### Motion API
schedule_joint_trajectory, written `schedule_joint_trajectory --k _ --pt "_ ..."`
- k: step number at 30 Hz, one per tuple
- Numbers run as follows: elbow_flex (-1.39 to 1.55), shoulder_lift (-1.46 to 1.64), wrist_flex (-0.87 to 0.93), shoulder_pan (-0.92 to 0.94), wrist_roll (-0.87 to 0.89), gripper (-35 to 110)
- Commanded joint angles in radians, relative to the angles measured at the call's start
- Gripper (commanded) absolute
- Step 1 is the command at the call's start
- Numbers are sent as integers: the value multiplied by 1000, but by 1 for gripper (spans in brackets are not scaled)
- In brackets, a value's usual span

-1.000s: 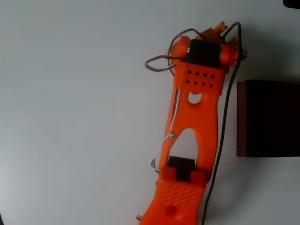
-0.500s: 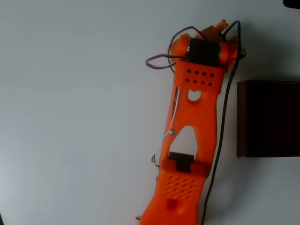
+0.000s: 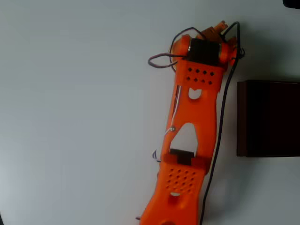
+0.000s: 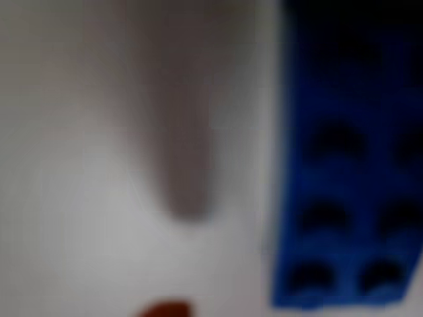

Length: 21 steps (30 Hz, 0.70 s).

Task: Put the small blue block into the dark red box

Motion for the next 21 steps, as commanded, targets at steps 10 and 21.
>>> schedule_joint_trajectory --k 10,21 --pt "-107 -29 14 32 -8 20" --pt "-130 -57 14 49 -29 19"
